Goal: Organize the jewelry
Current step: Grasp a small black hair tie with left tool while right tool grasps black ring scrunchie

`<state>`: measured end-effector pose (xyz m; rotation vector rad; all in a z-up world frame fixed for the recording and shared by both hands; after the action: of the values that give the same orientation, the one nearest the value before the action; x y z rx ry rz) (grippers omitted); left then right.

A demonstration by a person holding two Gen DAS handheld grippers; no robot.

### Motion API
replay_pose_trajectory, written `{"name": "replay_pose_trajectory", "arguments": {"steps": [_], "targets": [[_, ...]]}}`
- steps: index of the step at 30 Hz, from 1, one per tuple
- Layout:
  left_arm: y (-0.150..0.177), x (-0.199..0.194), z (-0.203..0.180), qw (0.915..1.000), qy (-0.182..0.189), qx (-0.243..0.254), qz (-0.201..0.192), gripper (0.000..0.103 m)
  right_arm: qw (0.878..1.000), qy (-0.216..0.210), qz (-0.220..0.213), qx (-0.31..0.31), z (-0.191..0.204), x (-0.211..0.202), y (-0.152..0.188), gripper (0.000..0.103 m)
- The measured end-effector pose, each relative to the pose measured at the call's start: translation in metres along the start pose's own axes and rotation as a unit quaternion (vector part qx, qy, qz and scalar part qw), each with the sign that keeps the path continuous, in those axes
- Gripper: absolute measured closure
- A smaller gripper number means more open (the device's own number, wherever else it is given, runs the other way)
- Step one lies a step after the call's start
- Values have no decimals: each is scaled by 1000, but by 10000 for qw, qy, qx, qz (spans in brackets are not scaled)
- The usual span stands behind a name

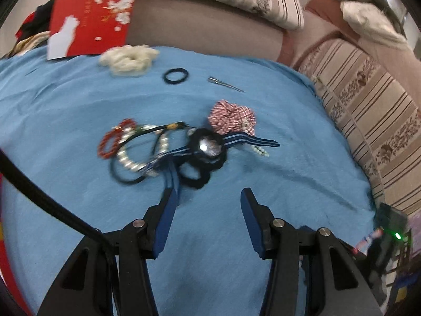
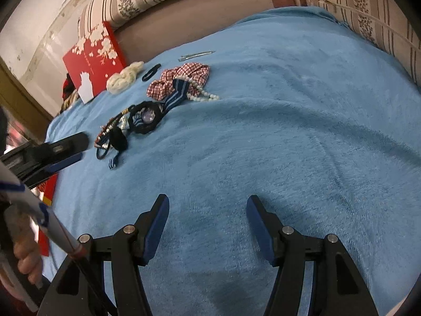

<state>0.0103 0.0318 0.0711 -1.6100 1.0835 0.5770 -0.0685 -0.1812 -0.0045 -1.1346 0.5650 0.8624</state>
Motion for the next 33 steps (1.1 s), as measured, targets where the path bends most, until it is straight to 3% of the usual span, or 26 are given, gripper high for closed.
{"name": "replay_pose_trajectory", "arguments": {"steps": [2, 4, 6, 9, 18, 24, 28, 33], "targets": [[-7, 17, -5, 9999, -58, -34, 118, 54, 10000, -16, -19, -6, 0, 0, -1, 37], [-12, 29, -5, 9997, -72, -112, 192, 66, 10000, -40, -24, -12, -1, 0, -1, 37], [-16, 40, -2, 9991, -121, -221, 344, 101, 10000, -58, -15, -17, -1, -1, -2, 37], [-15, 32, 9, 9984, -35, -484, 280, 101, 10000, -79, 0, -33, 0, 0, -6, 37], [19, -51, 59, 9983, 71, -547, -172, 100, 9991, -199, 12, -378, 28, 18, -46, 37], [30, -45, 122, 9942, -55, -1069, -117, 100, 9986, -244, 129, -452, 57, 52, -73, 37], [34, -44, 140, 9936, -37, -1106, -232, 101, 9990, -314, 133, -281, 66, 61, -86, 37], [39, -42, 151, 9944, 12, -1009, -314, 100, 9945, -192, 155, -1019, 102, 70, -89, 50]]}}
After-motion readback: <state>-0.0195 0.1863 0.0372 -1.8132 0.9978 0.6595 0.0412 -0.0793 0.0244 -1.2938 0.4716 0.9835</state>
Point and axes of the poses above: each gripper's, at about its wrist camera, not at the fingertips, and x roughly the way its jaws point, z to its left, y to its underside, the point moved 1 cm from there along x, roughly the way its jaws point, and after that the axes turned 3 degrees about -x, right-handed, at the moved point
